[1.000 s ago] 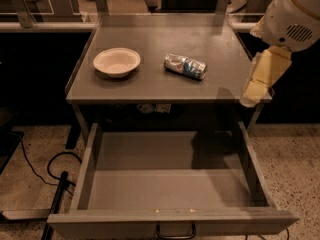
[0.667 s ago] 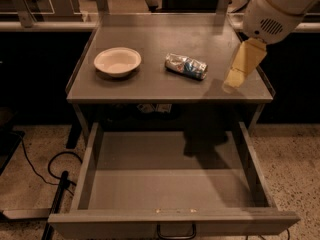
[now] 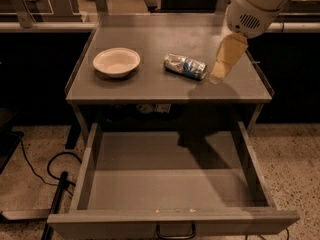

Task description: Place redbull can into top drawer

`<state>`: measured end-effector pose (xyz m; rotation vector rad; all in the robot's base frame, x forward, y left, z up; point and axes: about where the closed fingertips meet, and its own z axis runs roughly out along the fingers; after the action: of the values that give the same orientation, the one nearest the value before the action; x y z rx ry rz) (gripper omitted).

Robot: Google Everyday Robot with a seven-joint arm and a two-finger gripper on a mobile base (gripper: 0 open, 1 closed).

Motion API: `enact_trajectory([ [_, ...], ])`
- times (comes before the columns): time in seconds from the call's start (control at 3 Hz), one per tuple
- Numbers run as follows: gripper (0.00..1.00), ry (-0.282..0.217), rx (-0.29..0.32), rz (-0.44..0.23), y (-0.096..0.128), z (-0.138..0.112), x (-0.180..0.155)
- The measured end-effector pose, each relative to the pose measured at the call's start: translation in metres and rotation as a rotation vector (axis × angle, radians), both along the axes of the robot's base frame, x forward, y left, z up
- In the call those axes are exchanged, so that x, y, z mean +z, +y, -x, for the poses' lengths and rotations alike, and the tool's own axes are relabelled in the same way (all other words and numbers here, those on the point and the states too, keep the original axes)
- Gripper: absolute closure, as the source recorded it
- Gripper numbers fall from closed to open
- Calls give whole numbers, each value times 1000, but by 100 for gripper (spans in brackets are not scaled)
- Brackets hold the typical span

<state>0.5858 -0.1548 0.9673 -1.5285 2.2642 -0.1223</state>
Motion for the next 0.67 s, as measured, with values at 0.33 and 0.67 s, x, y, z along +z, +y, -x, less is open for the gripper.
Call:
enact_trajectory([
  [0.33,0,9,12,-7,18,-14,-12],
  [0.67,0,7,6,0,40,-38,-23],
])
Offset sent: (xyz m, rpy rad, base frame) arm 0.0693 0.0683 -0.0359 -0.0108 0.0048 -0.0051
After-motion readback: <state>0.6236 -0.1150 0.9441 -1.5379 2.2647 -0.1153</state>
